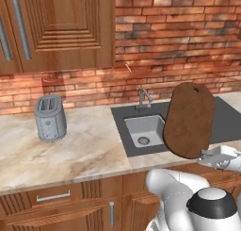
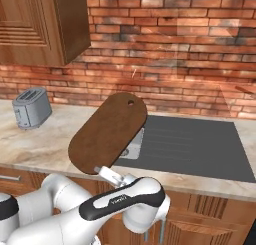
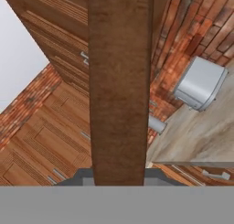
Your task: Move the cutting board and knife to the sink. Then move spray from the cabinet to the counter.
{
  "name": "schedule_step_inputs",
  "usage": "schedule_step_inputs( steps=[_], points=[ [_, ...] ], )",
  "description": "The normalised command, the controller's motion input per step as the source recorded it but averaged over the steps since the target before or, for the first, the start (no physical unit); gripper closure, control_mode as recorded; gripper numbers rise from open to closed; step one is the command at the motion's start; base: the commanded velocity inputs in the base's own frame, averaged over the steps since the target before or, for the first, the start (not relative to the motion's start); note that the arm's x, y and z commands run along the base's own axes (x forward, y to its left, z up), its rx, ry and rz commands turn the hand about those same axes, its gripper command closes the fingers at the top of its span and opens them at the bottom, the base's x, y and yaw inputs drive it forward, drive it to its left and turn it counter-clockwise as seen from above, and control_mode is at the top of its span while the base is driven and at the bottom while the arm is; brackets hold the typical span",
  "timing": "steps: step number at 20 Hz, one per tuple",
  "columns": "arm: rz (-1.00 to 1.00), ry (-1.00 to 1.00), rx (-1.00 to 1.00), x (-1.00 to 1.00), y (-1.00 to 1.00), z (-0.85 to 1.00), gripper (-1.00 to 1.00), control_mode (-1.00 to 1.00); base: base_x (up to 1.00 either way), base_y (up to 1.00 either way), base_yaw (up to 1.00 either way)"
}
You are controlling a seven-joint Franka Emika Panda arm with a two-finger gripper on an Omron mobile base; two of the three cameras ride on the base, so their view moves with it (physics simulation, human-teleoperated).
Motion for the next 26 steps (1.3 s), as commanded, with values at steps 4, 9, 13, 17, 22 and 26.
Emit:
schedule_step_inputs(
  steps=[4, 9, 13, 17, 22, 26],
  points=[
    [0.00, 0.00, 0.00, 0.00, 0.00, 0.00, 1.00, 1.00, 0.33, -0.14, 0.00],
    [0.00, 0.00, 0.00, 0.00, 0.00, 0.00, 1.00, 1.00, 0.42, -0.15, 0.00],
    [0.00, 0.00, 0.00, 0.00, 0.00, 0.00, 1.00, 1.00, 0.46, -0.26, 0.00],
    [0.00, 0.00, 0.00, 0.00, 0.00, 0.00, 1.00, 1.00, 0.36, -0.23, 0.00],
    [0.00, 0.10, 0.00, 0.27, -0.23, 0.00, 1.00, -1.00, 0.00, 0.00, 0.00],
    [0.00, 0.27, -0.09, 0.24, 0.00, 0.00, 1.00, -1.00, 0.00, 0.00, 0.00]
  ],
)
